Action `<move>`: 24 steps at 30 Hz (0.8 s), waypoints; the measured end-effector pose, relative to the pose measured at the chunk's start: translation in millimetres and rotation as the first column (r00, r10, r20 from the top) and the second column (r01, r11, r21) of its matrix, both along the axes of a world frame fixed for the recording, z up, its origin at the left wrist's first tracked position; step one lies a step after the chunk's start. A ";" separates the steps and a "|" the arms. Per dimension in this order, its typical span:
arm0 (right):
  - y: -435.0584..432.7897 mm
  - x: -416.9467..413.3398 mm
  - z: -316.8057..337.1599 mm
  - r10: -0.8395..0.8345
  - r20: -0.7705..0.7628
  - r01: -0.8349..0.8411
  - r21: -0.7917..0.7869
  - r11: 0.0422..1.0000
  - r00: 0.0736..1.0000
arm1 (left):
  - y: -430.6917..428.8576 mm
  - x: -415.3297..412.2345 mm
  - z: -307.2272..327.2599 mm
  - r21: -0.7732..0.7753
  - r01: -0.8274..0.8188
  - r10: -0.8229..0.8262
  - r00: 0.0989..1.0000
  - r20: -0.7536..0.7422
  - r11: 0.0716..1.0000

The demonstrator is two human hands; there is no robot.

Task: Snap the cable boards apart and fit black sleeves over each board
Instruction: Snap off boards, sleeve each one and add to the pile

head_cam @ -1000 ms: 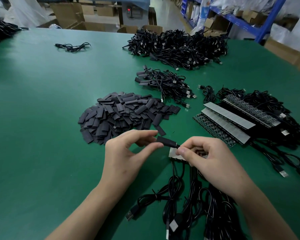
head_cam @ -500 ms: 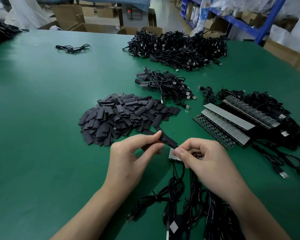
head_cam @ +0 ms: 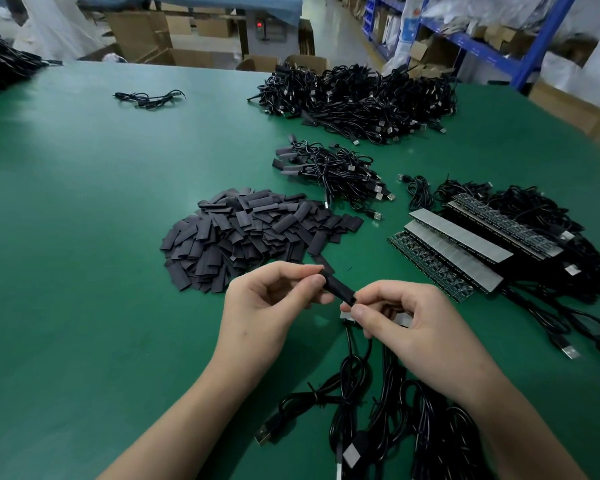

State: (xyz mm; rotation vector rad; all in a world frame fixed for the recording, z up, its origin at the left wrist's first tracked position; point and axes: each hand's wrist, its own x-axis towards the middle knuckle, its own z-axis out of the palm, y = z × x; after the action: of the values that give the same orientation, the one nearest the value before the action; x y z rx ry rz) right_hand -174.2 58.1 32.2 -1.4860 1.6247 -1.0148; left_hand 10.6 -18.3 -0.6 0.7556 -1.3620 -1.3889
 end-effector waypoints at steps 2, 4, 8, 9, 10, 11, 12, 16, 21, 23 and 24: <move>-0.1 -1.3 0.3 -0.021 -0.019 0.020 -0.015 1.000 1.000 | -0.2 0.4 0.6 0.021 0.006 -0.006 1.000 -0.022 1.000; 0.3 -1.9 0.1 -0.046 -0.041 0.045 -0.029 0.999 0.998 | -0.7 0.4 0.3 0.031 -0.005 0.006 0.999 -0.031 1.000; 0.4 1.0 -0.2 -0.072 -0.106 0.064 -0.075 0.995 0.992 | 0.3 -1.2 -1.8 0.007 -0.032 0.032 0.999 -0.002 0.999; 0.4 2.2 -0.6 -0.078 -0.120 0.068 -0.081 0.994 0.990 | 0.4 -0.6 -2.5 -0.012 -0.044 0.045 0.999 0.018 0.999; 0.6 3.2 -1.0 -0.083 -0.131 0.073 -0.081 0.994 0.988 | 0.5 -0.1 -3.1 -0.036 -0.054 0.055 0.998 0.043 0.998; 0.8 4.2 -1.4 -0.088 -0.139 0.078 -0.077 0.994 0.986 | 1.0 0.6 -3.8 -0.063 -0.060 0.064 0.996 0.068 0.996; 1.1 4.9 -1.6 -0.091 -0.141 0.082 -0.072 0.994 0.986 | 1.6 0.8 -4.3 -0.089 -0.064 0.072 0.993 0.090 0.994; 2.3 7.0 -0.7 -0.102 -0.141 0.092 -0.072 0.993 0.985 | 4.0 -1.5 -3.9 -0.206 -0.090 0.127 0.977 0.174 0.974; 2.0 7.8 -2.8 -0.103 -0.150 0.096 -0.053 0.994 0.983 | 4.8 -0.9 -0.8 -0.345 -0.128 0.221 0.944 0.246 0.930; 1.9 8.9 -3.1 -0.110 -0.144 0.104 -0.050 0.993 0.983 | 6.2 -2.3 1.2 -0.372 -0.134 0.239 0.937 0.253 0.919; 1.7 9.1 -3.3 -0.116 -0.143 0.110 -0.050 0.993 0.983 | 6.7 -2.9 1.7 -0.377 -0.131 0.237 0.938 0.251 0.917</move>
State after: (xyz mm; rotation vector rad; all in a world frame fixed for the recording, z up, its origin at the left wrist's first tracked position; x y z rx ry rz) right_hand -165.1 59.8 28.9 -1.5413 1.8186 -1.0284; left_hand 7.6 -11.5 1.1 0.8418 -1.6678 -0.8672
